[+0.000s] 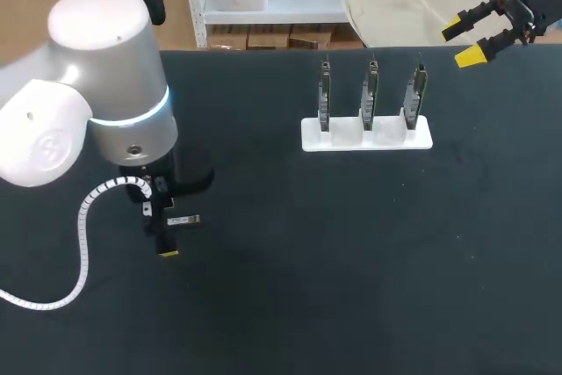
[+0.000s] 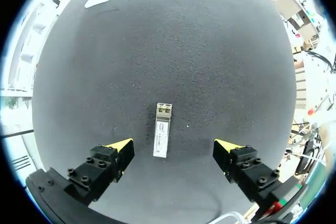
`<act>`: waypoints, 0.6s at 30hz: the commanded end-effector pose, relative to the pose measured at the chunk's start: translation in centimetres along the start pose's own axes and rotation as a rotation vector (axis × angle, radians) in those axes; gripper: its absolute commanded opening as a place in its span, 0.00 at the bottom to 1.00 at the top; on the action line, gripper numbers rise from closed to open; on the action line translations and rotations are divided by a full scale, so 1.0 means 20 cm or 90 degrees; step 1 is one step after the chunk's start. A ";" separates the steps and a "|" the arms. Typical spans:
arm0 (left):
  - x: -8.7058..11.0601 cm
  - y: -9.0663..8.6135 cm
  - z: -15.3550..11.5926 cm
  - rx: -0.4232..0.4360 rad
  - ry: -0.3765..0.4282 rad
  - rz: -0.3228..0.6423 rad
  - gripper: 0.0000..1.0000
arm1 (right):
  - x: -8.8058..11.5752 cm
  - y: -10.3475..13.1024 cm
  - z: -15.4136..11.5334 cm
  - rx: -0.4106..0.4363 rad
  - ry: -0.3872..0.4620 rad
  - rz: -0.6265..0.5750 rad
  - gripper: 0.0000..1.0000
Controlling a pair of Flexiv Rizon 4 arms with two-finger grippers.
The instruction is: Pick up the optical module with the left hand, and insert it into the network port with the right hand.
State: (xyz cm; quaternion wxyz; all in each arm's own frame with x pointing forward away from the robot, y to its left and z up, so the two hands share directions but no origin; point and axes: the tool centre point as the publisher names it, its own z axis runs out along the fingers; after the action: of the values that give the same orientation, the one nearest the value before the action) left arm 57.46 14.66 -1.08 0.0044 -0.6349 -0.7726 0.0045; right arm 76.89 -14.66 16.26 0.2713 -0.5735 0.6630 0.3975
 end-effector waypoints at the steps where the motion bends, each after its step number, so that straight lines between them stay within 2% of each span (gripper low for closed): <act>1: 0.00 0.01 0.00 0.004 0.002 0.000 1.00 | 0.00 0.01 0.00 0.003 0.000 -0.001 1.00; 18: -0.01 0.02 0.00 0.006 0.000 -0.005 1.00 | 0.00 0.01 0.00 0.003 0.000 -0.001 1.00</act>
State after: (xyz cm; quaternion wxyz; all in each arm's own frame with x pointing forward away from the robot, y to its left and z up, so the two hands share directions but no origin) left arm 57.55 14.64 -1.12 0.0052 -0.6311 -0.7757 0.0066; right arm 76.89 -14.66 16.26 0.2713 -0.5735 0.6630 0.3975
